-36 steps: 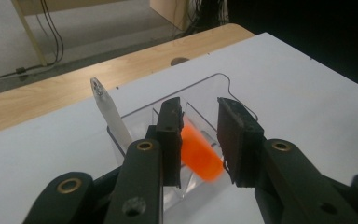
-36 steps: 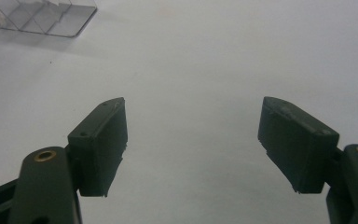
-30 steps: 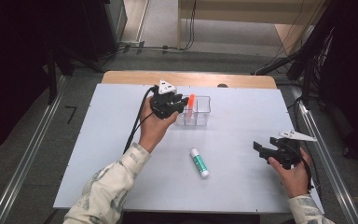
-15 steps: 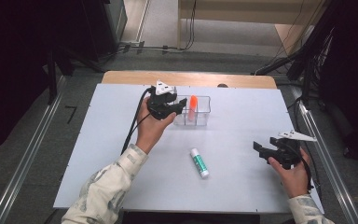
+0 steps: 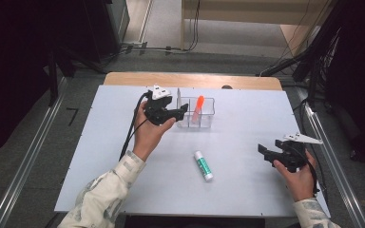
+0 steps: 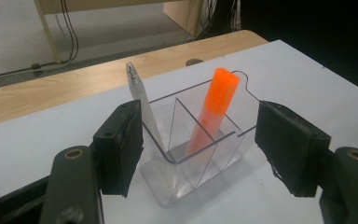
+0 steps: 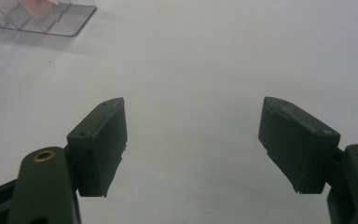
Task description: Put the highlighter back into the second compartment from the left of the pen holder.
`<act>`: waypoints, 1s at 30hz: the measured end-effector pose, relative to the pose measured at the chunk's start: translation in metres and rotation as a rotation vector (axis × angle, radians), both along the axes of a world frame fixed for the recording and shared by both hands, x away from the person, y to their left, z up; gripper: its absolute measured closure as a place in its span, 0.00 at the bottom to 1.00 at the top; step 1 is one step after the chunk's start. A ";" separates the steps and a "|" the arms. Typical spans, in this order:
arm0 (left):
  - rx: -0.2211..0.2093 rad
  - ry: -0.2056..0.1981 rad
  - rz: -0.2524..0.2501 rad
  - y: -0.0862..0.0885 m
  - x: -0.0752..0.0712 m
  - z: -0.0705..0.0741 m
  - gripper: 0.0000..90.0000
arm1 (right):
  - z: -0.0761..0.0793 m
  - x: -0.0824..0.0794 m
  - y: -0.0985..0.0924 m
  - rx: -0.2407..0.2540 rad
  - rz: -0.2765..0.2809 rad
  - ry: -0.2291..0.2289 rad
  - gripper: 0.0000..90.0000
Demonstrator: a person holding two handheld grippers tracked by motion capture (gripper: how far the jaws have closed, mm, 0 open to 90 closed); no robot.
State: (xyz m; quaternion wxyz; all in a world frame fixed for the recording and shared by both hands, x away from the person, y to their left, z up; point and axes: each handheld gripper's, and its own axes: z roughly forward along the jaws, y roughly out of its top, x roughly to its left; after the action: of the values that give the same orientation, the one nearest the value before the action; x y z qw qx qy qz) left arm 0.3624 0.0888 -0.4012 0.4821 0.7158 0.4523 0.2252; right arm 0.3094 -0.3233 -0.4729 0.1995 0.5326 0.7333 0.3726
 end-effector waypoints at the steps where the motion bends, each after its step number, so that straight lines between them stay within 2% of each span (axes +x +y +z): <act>1: -0.003 -0.002 0.003 0.001 -0.001 0.000 0.36 | 0.000 0.000 0.000 0.000 -0.001 0.000 0.25; 17: -0.022 0.031 0.018 0.020 -0.019 -0.019 0.33 | 0.000 0.000 0.000 0.002 0.001 0.000 0.25; 30: -0.002 0.066 0.077 0.049 -0.040 -0.046 0.30 | 0.000 -0.002 0.000 -0.001 0.000 -0.001 0.25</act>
State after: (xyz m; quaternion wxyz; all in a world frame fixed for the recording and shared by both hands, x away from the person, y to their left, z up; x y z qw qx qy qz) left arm 0.3219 0.1379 -0.4475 0.4585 0.7044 0.4954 0.2194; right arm 0.3078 -0.3233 -0.4732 0.2000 0.5325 0.7333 0.3725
